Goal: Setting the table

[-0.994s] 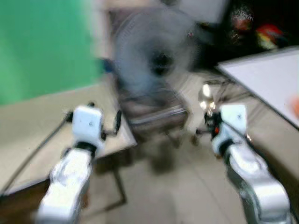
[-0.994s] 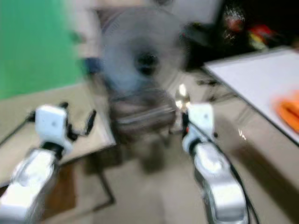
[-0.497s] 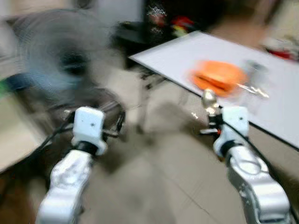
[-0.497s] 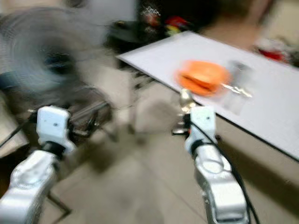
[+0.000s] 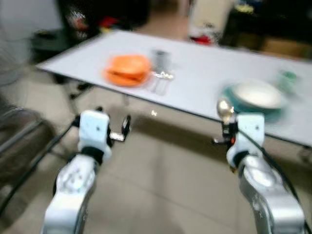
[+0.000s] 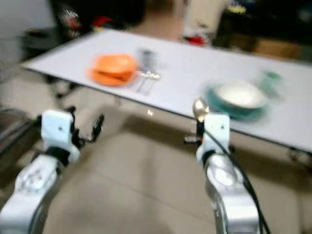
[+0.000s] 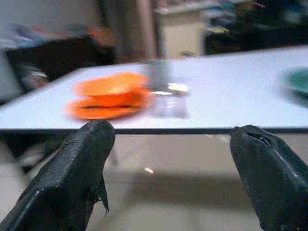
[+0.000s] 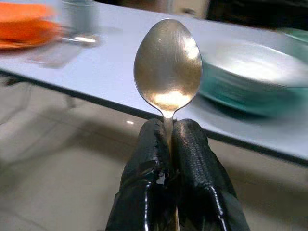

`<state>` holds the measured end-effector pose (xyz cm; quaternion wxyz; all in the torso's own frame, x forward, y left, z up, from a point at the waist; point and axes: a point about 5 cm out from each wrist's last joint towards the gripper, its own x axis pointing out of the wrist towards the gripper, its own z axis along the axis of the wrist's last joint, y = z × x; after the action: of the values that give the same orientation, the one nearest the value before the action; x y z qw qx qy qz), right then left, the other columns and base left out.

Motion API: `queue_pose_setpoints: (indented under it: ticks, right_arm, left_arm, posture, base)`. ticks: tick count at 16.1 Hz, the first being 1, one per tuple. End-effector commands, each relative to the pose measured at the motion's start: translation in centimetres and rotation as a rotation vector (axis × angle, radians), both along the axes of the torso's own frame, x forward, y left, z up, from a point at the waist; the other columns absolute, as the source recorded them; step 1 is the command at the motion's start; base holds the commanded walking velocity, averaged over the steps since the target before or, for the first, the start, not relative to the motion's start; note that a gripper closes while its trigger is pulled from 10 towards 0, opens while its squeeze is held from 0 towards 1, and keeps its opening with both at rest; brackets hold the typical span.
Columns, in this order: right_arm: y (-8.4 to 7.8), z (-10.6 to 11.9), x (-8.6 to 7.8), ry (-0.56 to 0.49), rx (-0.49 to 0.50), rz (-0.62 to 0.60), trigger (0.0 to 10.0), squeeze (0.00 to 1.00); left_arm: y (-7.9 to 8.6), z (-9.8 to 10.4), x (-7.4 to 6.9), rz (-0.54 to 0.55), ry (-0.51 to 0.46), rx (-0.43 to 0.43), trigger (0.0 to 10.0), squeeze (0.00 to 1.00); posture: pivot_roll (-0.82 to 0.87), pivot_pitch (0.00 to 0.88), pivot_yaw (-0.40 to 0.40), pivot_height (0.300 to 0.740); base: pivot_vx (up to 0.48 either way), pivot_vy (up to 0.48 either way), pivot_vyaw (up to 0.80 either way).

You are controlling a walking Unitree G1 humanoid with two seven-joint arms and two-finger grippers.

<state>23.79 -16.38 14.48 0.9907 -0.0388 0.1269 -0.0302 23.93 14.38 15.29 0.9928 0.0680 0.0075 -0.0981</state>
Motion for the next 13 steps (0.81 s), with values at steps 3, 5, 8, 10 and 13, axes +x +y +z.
queue_pose_setpoints:
  ticks: [3,5,8,10,13]
  right_arm:
    - [0.14,0.96,0.18,-0.05,-0.004,0.016,10.0,0.0]
    - [0.31,1.15,0.35,-0.061,-0.004,0.023,10.0,0.0]
    - [0.15,1.47,0.66,-0.077,0.002,0.025,10.0,0.0]
    - [0.22,1.51,0.68,-0.079,0.001,0.031,10.0,0.0]
    - [0.3,1.54,0.72,-0.079,-0.005,0.04,10.0,0.0]
  left_arm:
    - [0.19,0.37,0.2,-0.006,-0.017,-0.009,10.0,0.0]
    - [0.22,0.45,0.18,-0.008,-0.019,-0.017,10.0,0.0]
    - [0.1,0.48,0.14,-0.01,-0.019,-0.024,10.0,0.0]
    - [0.07,0.46,0.08,-0.012,-0.018,-0.025,10.0,0.0]
    - [0.03,0.44,0.06,-0.017,-0.016,-0.028,10.0,0.0]
  posture:
    - [-0.01,0.0,0.031,0.74]
    - [-0.01,0.0,0.03,0.74]
    - [-0.01,0.0,0.024,0.74]
    - [-0.01,0.0,0.023,0.74]
    - [-0.01,0.0,0.023,0.74]
  base:
    - [0.0,0.0,-0.24]
    - [0.368,0.0,0.0]
    - [0.394,0.0,0.0]
    - [0.396,0.0,-0.61]
    - [0.399,0.0,-0.8]
